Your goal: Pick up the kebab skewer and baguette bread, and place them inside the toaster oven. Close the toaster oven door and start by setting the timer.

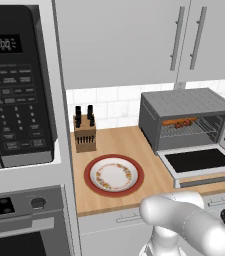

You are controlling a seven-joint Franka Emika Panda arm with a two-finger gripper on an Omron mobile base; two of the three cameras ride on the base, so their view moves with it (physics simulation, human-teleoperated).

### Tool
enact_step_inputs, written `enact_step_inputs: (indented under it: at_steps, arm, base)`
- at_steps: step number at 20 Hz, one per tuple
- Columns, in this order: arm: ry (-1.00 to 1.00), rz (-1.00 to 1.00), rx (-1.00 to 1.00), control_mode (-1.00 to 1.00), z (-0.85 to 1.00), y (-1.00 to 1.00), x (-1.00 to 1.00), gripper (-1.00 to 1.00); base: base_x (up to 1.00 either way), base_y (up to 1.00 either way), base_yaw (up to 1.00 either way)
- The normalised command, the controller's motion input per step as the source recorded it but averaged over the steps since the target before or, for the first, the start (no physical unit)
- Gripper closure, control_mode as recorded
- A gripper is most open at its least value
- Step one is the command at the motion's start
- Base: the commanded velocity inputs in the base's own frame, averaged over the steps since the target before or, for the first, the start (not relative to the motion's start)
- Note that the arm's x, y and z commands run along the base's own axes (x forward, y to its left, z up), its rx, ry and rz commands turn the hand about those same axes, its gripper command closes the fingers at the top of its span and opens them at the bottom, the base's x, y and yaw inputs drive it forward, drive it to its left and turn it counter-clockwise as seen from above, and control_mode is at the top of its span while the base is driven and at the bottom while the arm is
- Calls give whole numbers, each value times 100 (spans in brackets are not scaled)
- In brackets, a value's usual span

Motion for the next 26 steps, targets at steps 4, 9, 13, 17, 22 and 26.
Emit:
enact_step_inputs:
  at_steps: [4, 9, 13, 17, 22, 26]
  arm:
    - [6, 0, 0, -100, -7, 0, 0, -100]
    - [3, 0, 3, -100, 0, 0, 4, -100]
    - [5, 0, 11, -100, 0, 0, 0, -100]
    - [4, 0, 19, -100, 0, 0, 0, -100]
    - [2, -1, 16, -100, -7, 0, 0, -100]
    - [1, 0, 0, -100, -17, 1, 0, -100]
  base:
    - [0, 0, 0]
    - [0, 0, 0]
    - [0, 0, 0]
    - [0, 0, 0]
    - [0, 0, 0]
    - [0, 0, 0]
